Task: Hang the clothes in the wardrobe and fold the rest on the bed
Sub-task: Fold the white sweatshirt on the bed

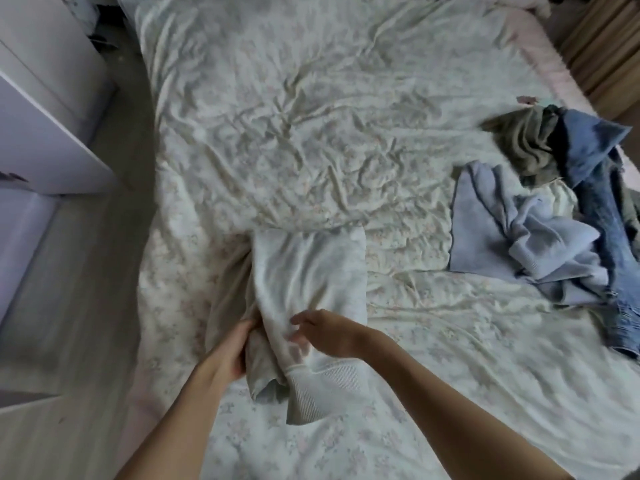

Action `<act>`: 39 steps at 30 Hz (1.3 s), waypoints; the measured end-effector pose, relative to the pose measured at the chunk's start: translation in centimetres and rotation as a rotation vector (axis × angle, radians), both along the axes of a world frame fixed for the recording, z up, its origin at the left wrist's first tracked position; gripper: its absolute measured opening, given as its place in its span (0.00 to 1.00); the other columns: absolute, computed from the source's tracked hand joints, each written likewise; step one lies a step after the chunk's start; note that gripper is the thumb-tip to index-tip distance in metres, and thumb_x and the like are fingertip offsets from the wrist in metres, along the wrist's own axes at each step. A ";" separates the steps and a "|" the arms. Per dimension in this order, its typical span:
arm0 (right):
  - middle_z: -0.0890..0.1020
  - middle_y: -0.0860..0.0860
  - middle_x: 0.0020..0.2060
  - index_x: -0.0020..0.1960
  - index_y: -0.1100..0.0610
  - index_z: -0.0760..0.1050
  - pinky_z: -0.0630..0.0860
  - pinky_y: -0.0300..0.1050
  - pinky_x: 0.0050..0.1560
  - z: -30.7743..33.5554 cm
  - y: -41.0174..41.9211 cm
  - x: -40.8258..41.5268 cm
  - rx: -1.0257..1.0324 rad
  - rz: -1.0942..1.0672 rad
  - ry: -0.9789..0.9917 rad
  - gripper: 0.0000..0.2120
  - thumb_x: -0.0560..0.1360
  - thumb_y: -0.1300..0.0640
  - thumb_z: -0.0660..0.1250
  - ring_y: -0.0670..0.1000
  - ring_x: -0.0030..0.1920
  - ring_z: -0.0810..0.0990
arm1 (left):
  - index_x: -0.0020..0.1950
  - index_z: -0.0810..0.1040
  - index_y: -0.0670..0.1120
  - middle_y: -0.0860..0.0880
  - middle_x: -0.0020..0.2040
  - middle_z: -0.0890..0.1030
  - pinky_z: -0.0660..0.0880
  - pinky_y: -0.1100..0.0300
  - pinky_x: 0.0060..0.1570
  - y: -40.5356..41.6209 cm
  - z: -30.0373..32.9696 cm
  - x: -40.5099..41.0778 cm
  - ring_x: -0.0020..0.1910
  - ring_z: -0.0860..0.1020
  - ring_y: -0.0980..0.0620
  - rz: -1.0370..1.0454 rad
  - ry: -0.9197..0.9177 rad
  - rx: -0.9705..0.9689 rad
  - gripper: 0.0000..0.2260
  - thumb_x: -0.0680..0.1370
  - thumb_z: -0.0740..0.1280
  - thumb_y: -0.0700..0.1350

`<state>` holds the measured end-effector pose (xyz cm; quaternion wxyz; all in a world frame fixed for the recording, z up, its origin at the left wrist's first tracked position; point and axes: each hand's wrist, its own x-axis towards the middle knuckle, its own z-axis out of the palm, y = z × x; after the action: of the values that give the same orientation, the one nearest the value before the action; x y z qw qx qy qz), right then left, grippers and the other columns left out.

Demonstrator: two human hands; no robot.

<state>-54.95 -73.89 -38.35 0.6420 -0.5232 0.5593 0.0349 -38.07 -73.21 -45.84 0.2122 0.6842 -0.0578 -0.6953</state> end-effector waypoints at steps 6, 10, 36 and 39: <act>0.75 0.56 0.64 0.68 0.62 0.68 0.67 0.40 0.66 -2.3 4.0 0.3 -0.073 -0.095 -0.176 0.18 0.79 0.66 0.52 0.52 0.65 0.73 | 0.61 0.73 0.47 0.48 0.54 0.79 0.74 0.54 0.55 -0.2 -0.5 -0.5 0.53 0.78 0.49 -0.269 -0.118 -0.122 0.26 0.68 0.76 0.56; 0.81 0.52 0.56 0.56 0.58 0.78 0.70 0.29 0.50 -3.3 3.8 -0.4 -0.491 -0.288 0.084 0.19 0.75 0.70 0.53 0.45 0.51 0.79 | 0.49 0.77 0.44 0.43 0.50 0.81 0.76 0.57 0.44 -0.7 -1.0 -1.5 0.47 0.79 0.46 -0.372 -0.426 -0.286 0.03 0.77 0.63 0.40; 0.61 0.52 0.75 0.74 0.46 0.58 0.58 0.79 0.59 -15.3 1.0 2.3 -0.814 0.203 0.703 0.28 0.74 0.45 0.50 0.60 0.74 0.57 | 0.73 0.38 0.65 0.58 0.74 0.31 0.38 0.34 0.69 -1.2 -11.0 1.5 0.75 0.32 0.46 -1.226 -1.200 -0.668 0.25 0.80 0.48 0.60; 0.63 0.51 0.74 0.74 0.46 0.59 0.60 0.79 0.58 -16.6 1.2 1.9 -0.843 0.225 0.716 0.28 0.74 0.44 0.51 0.59 0.73 0.58 | 0.69 0.30 0.65 0.59 0.71 0.25 0.38 0.34 0.69 -1.8 -12.5 1.7 0.71 0.25 0.49 -1.227 -1.181 -0.593 0.25 0.78 0.42 0.63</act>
<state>-53.03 -72.74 -54.97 0.1400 -0.7464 0.6486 0.0518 -36.41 -75.04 -58.35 -0.0926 0.6961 -0.6893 -0.1780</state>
